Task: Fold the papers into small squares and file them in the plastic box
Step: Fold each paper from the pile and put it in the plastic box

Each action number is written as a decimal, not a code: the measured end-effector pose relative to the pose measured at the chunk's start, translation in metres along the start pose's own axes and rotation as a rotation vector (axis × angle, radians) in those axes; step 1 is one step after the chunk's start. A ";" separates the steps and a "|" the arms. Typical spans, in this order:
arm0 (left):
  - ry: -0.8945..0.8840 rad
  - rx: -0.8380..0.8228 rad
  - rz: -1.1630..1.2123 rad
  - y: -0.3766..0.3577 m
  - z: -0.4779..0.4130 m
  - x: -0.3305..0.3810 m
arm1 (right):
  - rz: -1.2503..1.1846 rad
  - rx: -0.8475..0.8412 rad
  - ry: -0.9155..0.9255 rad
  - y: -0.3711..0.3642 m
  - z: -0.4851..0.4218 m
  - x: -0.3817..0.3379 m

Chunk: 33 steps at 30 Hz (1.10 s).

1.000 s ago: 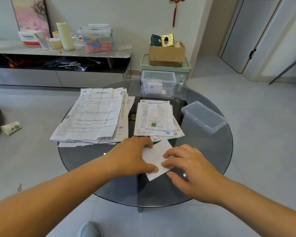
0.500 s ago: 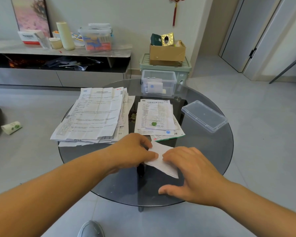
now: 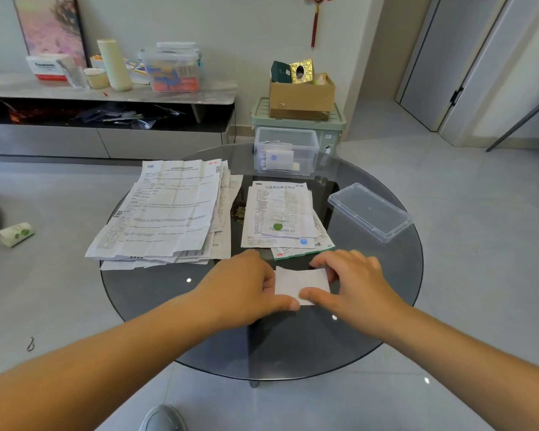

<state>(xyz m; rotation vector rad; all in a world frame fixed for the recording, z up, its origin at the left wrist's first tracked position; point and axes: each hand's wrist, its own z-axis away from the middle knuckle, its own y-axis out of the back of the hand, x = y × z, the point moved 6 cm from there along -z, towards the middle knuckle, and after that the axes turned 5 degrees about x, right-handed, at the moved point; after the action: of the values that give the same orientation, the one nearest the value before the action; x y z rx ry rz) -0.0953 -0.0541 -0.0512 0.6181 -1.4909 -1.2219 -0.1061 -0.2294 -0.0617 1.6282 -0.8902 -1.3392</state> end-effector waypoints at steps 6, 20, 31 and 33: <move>0.015 0.051 0.045 -0.001 -0.003 0.002 | 0.063 -0.013 0.005 -0.001 -0.002 0.003; -0.082 -0.034 -0.132 -0.010 -0.012 0.000 | -0.005 -0.109 0.053 0.002 -0.001 0.015; -0.054 0.065 0.031 0.002 -0.007 0.005 | -0.021 -0.144 0.330 0.001 0.014 -0.010; -0.023 0.076 0.067 0.006 -0.007 0.006 | 0.031 -0.139 0.367 0.000 0.016 -0.014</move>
<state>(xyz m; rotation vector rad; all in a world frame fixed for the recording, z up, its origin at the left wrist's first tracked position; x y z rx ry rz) -0.0897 -0.0602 -0.0439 0.6019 -1.5708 -1.1289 -0.1247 -0.2194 -0.0573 1.6716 -0.5863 -1.0113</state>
